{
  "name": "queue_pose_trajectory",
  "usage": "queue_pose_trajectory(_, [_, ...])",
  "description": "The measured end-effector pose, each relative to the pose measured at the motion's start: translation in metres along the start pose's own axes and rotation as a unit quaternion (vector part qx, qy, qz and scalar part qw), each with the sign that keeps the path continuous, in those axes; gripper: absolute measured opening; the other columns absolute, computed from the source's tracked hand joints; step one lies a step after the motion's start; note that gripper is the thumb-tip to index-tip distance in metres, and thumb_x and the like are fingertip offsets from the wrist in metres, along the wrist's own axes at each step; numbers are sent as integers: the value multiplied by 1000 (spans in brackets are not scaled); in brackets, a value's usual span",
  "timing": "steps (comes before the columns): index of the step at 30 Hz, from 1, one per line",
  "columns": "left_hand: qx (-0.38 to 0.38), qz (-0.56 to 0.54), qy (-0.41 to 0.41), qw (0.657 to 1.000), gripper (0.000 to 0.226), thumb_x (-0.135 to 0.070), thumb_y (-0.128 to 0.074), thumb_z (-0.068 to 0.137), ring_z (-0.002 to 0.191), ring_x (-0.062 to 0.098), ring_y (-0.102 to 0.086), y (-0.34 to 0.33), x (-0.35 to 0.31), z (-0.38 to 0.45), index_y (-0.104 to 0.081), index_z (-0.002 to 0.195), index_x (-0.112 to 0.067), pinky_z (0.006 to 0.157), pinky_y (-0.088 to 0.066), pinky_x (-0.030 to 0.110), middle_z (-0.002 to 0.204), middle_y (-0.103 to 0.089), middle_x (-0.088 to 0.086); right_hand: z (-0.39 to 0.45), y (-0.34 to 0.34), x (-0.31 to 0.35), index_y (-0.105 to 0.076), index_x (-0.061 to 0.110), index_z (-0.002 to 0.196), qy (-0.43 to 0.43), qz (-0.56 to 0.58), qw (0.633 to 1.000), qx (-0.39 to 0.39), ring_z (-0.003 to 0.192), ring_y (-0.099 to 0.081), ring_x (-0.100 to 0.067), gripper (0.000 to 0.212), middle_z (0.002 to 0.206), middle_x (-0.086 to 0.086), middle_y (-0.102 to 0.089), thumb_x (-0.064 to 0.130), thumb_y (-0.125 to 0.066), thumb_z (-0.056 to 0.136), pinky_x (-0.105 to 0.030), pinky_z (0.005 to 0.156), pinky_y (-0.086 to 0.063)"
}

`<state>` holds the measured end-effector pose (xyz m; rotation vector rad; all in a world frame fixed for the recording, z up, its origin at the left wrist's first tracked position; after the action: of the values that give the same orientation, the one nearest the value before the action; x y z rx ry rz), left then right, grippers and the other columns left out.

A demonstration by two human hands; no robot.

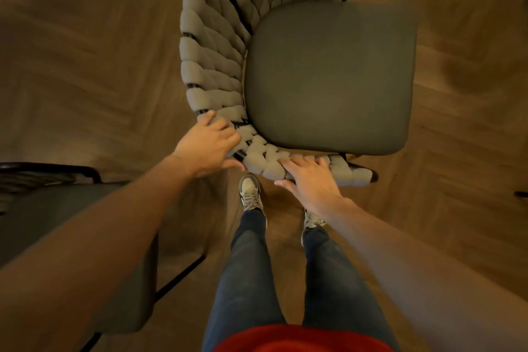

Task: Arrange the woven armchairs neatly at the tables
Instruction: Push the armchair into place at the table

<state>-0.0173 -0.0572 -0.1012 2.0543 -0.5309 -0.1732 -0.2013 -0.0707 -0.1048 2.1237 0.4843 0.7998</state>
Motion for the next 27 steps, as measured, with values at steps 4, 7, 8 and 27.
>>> queue_pose_trajectory(4, [-9, -49, 50, 997, 81, -76, -14, 87, 121, 29, -50, 4, -65, -10, -58, 119, -16, 109, -26, 54, 121, -63, 6, -42, -11, -30, -53, 20, 135, 34, -17, 999, 28, 120, -53, -27, 50, 128, -1, -60, 51, -52, 96, -43, 96, -36])
queue_pose_trajectory(7, [-27, -91, 93, 991, 79, -77, -20, 87, 116, 30, -55, 6, -111, -15, -62, 114, -15, 108, -32, 54, 116, -66, 7, -72, -17, -54, -52, 22, 138, 56, -28, 997, 41, 124, -52, -25, 53, 131, 1, -60, 52, -53, 95, -41, 100, -35])
queue_pose_trajectory(8, [-31, -107, 109, 988, 78, -77, -23, 87, 116, 30, -55, 7, -126, -16, -62, 112, -15, 108, -32, 54, 115, -66, 6, -82, -18, -62, -51, 23, 139, 62, -35, 996, 45, 125, -51, -24, 53, 133, 2, -59, 53, -53, 94, -41, 101, -34])
queue_pose_trajectory(27, [-244, -419, 541, 687, 49, -49, -54, 96, 121, 30, -48, 22, -187, -98, -54, 128, -12, 102, -38, 49, 132, -49, 12, -261, -95, -98, -23, 29, 153, -488, 701, 456, -250, 139, -39, -25, 90, 153, -5, -37, 38, -78, 81, -44, 113, -37])
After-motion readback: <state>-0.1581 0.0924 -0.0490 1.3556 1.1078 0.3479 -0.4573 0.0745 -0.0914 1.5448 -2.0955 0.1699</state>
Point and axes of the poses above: each hand's wrist, its own z-axis towards the middle knuckle, its own y-axis out of the back of the hand, x = y × z, the point moved 8 cm from there along z, towards the middle knuckle
